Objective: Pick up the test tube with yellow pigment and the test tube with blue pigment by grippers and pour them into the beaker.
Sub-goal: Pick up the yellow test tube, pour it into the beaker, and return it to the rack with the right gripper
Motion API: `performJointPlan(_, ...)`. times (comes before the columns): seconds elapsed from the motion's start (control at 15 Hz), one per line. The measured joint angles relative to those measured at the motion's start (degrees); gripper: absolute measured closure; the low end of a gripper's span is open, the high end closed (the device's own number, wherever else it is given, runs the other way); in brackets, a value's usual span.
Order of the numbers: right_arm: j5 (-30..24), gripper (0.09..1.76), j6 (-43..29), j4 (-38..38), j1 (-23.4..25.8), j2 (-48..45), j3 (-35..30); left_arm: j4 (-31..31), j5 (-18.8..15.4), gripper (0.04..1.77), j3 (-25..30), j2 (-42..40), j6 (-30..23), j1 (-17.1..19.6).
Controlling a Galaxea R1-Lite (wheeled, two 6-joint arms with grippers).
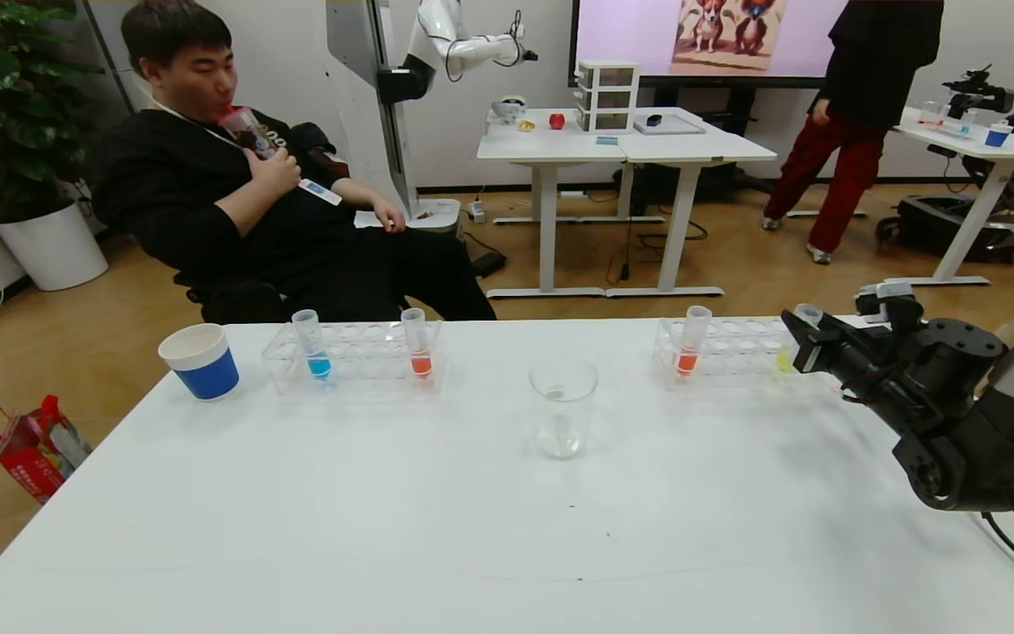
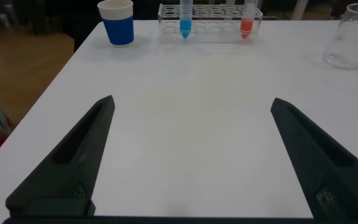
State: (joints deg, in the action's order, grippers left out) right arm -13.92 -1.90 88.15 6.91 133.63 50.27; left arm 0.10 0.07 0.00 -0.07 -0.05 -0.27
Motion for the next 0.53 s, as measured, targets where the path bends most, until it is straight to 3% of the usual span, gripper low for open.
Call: performJointPlan(0.53, 0.2, 1.34, 0.3, -0.5, 0.3, -2.3, 0.1, 0.0, 0.0, 0.06, 0.0, 0.0, 0.0, 0.0)
